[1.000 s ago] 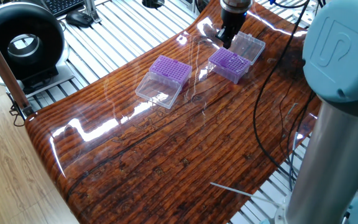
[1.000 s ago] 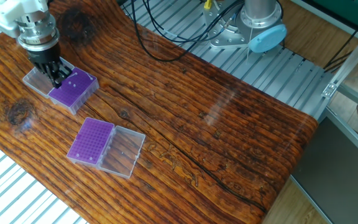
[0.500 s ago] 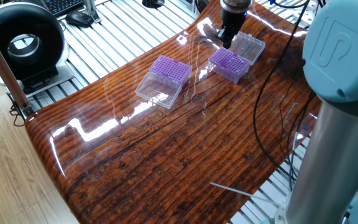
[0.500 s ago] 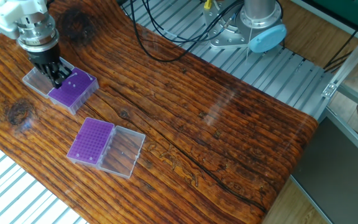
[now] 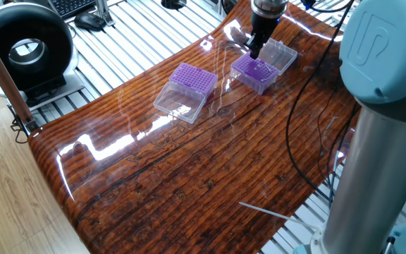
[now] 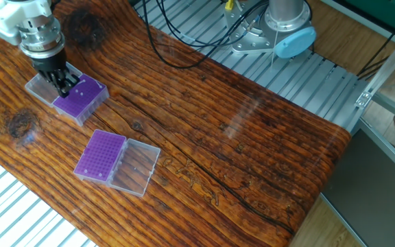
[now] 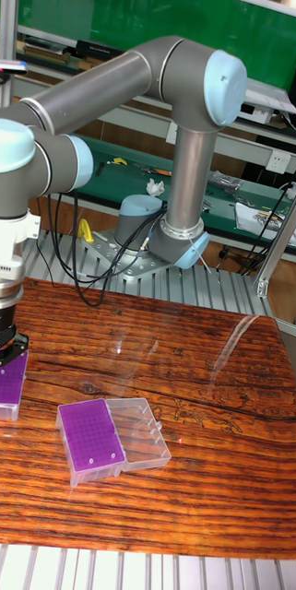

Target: Transfer all small pipette tips from one holder to another

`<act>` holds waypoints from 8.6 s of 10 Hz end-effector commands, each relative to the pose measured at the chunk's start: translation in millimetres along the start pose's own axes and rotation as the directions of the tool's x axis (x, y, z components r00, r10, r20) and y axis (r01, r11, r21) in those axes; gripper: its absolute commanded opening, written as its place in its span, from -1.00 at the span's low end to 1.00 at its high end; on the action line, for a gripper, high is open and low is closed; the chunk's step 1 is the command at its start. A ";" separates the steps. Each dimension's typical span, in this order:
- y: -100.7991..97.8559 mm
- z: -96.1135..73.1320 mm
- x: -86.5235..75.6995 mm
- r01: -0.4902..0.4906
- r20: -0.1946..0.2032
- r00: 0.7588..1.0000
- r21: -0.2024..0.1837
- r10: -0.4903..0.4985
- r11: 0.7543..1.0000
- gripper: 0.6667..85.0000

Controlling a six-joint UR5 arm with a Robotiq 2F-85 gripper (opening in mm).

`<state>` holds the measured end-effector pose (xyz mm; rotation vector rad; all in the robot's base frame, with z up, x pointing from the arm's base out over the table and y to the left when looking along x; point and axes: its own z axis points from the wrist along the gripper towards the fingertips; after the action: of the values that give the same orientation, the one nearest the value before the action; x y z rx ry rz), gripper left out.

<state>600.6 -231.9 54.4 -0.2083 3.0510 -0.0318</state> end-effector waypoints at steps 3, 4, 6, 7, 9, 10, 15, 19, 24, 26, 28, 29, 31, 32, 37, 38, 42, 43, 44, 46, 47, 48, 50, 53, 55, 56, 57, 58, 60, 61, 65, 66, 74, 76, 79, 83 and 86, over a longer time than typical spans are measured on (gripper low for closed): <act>5.8 -0.3 9.2 0.011 -0.034 0.999 -0.030 -0.012 0.999 -0.83; 5.8 -0.2 9.9 0.014 -0.037 0.999 -0.031 -0.015 0.999 -0.79; 6.0 -0.3 11.1 0.023 -0.042 0.999 -0.032 -0.024 0.999 -0.72; 7.7 -0.4 13.0 0.027 -0.048 0.998 -0.040 -0.029 0.999 -0.69; 9.3 -0.5 13.6 0.029 -0.050 0.998 -0.046 -0.032 0.999 -0.60; 8.9 -0.6 13.7 0.029 -0.050 0.998 -0.045 -0.032 0.999 -0.60; 14.1 0.4 10.7 0.027 -0.053 0.998 -0.040 -0.029 0.999 -0.49; 31.1 -4.8 -4.1 0.001 -0.054 0.999 -0.033 -0.003 0.999 -0.49; 74.0 -8.1 -31.5 -0.048 -0.054 0.998 -0.050 0.045 0.998 -0.50; 98.6 -13.9 -52.6 -0.073 -0.055 0.996 -0.050 0.070 0.996 -0.53; 117.1 -14.0 -72.7 -0.090 -0.049 0.995 -0.052 0.087 0.995 -0.53; 126.7 -14.8 -82.2 -0.094 -0.045 0.995 -0.050 0.092 0.994 -0.53; 144.7 -13.9 -101.6 -0.069 -0.021 0.997 -0.051 0.068 0.996 -0.53; 153.9 -12.7 -108.7 -0.069 -0.014 0.998 -0.060 0.068 0.996 -0.53; 177.7 -3.2 -122.2 -0.052 0.006 0.999 -0.068 0.053 0.996 -0.47; 180.6 0.5 -123.9 -0.029 0.008 1.000 -0.069 0.030 0.997 -0.39; 187.0 13.1 -133.2 -0.005 0.022 1.000 -0.070 0.006 0.998 -0.31; 186.9 13.4 -134.2 0.000 0.025 1.000 -0.070 0.002 0.998 -0.31; 185.1 12.8 -133.9 0.000 0.026 1.000 -0.063 0.001 0.998 -0.32; 183.1 12.1 -133.3 -0.003 0.022 1.000 -0.061 0.004 0.998 -0.33; 182.0 11.9 -133.9 -0.003 0.022 1.000 -0.061 0.004 0.998 -0.33; 181.6 11.9 -133.8 -0.001 0.022 1.000 -0.059 0.002 0.998 -0.33; 181.3 12.9 -135.5 -0.007 0.025 1.000 -0.059 0.009 0.998 -0.34; 177.9 14.2 -135.8 -0.025 0.022 0.999 -0.046 0.026 0.999 -0.43; 180.2 16.0 -136.6 -0.031 0.025 0.999 -0.047 0.032 0.998 -0.43; 181.2 16.6 -136.6 -0.034 0.027 0.999 -0.047 0.035 0.998 -0.43; 184.9 16.6 -136.7 -0.044 0.027 0.999 -0.058 0.045 0.997 -0.43; 184.4 16.4 -135.7 -0.046 0.026 0.999 -0.052 0.048 0.998 -0.43; 181.3 15.1 -134.9 -0.046 0.024 0.999 -0.046 0.047 0.998 -0.46; 180.5 14.1 -134.5 -0.050 0.024 0.998 -0.045 0.052 0.998 -0.46; 180.3 15.0 -134.4 -0.064 0.025 0.998 -0.040 0.065 0.997 -0.51; 182.6 15.8 -134.9 -0.070 0.029 0.997 -0.042 0.071 0.997 -0.52; 180.7 14.1 -134.9 -0.066 0.027 0.997 -0.048 0.067 0.997 -0.53; 182.8 15.4 -134.9 -0.072 0.030 0.997 -0.048 0.074 0.996 -0.54; 186.9 18.1 -134.4 -0.093 0.041 0.995 -0.039 0.094 0.995 -0.64; 183.9 13.9 -132.4 -0.102 0.033 0.994 -0.041 0.103 0.994 -0.65; 181.8 18.1 -136.1 -0.114 0.037 0.993 -0.035 0.115 0.993 -0.72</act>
<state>709.4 -33.7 43.4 -0.0626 3.0247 0.0193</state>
